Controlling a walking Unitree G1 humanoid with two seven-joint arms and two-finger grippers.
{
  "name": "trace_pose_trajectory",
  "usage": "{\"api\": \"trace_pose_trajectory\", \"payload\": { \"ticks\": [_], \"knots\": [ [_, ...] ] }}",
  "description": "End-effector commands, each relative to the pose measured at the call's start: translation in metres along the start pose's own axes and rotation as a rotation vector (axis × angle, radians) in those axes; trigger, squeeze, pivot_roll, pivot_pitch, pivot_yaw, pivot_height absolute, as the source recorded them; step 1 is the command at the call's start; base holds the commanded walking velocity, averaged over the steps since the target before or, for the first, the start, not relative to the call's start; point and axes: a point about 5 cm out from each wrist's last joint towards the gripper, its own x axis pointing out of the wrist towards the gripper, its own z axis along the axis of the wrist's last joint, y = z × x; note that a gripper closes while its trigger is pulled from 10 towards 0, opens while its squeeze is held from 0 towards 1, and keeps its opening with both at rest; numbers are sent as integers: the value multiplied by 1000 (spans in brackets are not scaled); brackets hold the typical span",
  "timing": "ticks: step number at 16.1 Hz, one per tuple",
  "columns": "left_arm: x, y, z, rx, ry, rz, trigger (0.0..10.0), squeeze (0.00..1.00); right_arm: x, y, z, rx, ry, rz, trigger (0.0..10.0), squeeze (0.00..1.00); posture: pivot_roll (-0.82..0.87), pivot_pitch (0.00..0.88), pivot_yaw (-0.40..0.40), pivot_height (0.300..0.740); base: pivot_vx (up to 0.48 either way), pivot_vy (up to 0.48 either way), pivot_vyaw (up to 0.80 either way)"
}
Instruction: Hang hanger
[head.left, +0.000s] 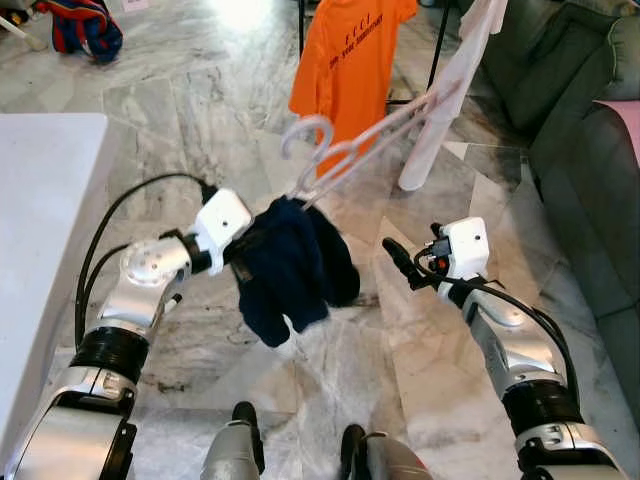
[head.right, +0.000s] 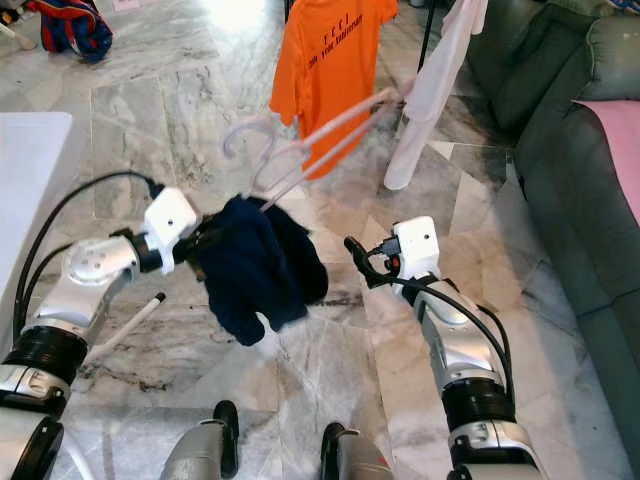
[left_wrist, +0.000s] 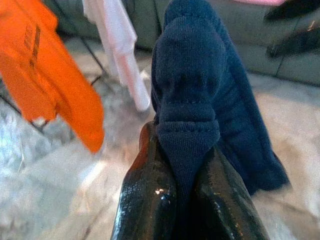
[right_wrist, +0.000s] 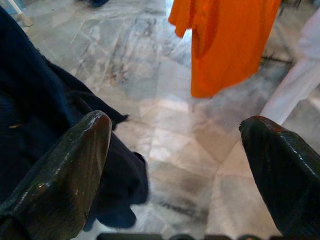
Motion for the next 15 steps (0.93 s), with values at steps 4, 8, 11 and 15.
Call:
{"api": "trace_pose_trajectory", "payload": {
  "ticks": [4, 8, 11, 15],
  "knots": [
    [5, -7, 36, 17, -139, -100, 0, 0, 2, 8, -13, 105, 53, 65, 10000, 0, 47, 287, -36, 740, 0, 0, 0],
    [7, -15, 48, 17, -166, -132, 0, 0, 11, 29, -13, 134, 70, 176, 10000, 0, 52, 285, -33, 740, 0, 0, 0],
    [7, -16, 53, 12, -169, -133, 0, 0, 14, 45, -12, 145, 70, 286, 10000, 0, 55, 289, -37, 740, 0, 0, 0],
    [6, -16, 63, 11, -187, -139, 0, 0, 13, 47, -15, 134, 83, 299, 10000, 0, 56, 295, -35, 740, 0, 0, 0]
  ]
}}
